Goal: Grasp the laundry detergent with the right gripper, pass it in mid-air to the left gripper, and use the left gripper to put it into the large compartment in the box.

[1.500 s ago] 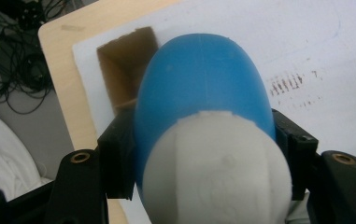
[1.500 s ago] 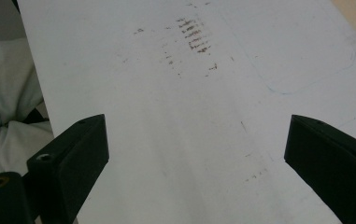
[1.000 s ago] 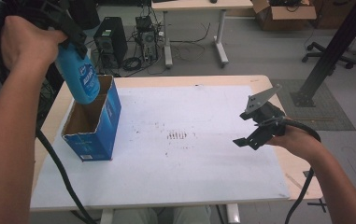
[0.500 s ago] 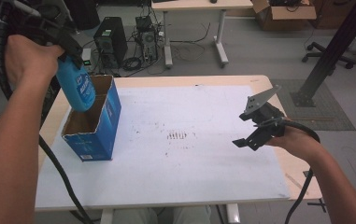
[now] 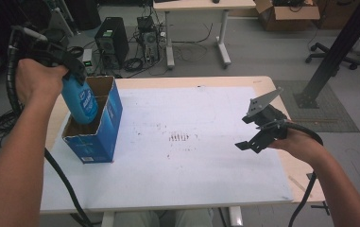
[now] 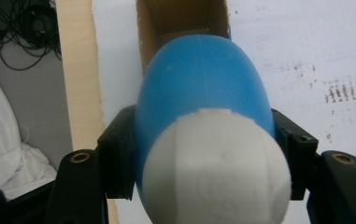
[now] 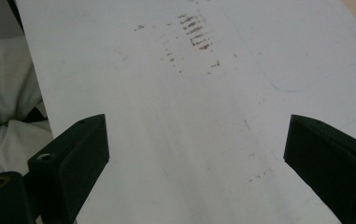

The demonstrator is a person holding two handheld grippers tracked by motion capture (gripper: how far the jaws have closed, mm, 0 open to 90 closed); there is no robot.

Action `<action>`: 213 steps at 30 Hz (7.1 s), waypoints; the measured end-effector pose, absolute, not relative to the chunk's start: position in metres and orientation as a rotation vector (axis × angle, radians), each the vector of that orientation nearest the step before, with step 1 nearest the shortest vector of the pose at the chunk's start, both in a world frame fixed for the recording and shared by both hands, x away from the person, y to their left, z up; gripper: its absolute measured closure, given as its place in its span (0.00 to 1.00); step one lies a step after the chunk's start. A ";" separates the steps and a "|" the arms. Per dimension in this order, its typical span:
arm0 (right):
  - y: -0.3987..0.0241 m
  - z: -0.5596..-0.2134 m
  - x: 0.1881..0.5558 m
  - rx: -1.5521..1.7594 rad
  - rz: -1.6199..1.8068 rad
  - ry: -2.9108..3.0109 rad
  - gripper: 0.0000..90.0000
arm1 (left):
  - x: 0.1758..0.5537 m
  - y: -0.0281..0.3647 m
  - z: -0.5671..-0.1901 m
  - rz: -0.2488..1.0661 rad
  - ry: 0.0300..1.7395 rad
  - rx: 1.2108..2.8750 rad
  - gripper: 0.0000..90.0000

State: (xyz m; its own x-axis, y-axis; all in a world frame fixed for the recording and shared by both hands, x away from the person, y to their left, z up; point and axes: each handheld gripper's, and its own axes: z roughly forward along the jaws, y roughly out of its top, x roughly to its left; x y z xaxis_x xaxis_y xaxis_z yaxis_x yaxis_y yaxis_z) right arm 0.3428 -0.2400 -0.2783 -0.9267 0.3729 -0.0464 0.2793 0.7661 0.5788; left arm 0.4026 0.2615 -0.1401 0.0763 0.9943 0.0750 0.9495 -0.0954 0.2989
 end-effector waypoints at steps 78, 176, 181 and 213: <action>-0.237 -0.299 0.347 0.570 0.845 2.846 0.08 | 0.414 0.276 -0.282 0.302 1.948 2.233 0.42; -0.238 -0.274 0.335 0.608 0.797 2.828 0.08 | 0.425 0.112 -0.145 0.323 1.015 2.618 0.09; -0.238 -0.275 0.335 0.616 0.791 2.831 0.08 | 0.430 0.099 -0.146 0.306 0.956 2.646 0.09; -0.234 -0.270 0.329 0.625 0.779 2.827 0.08 | 0.438 0.055 -0.166 0.176 0.593 2.753 0.09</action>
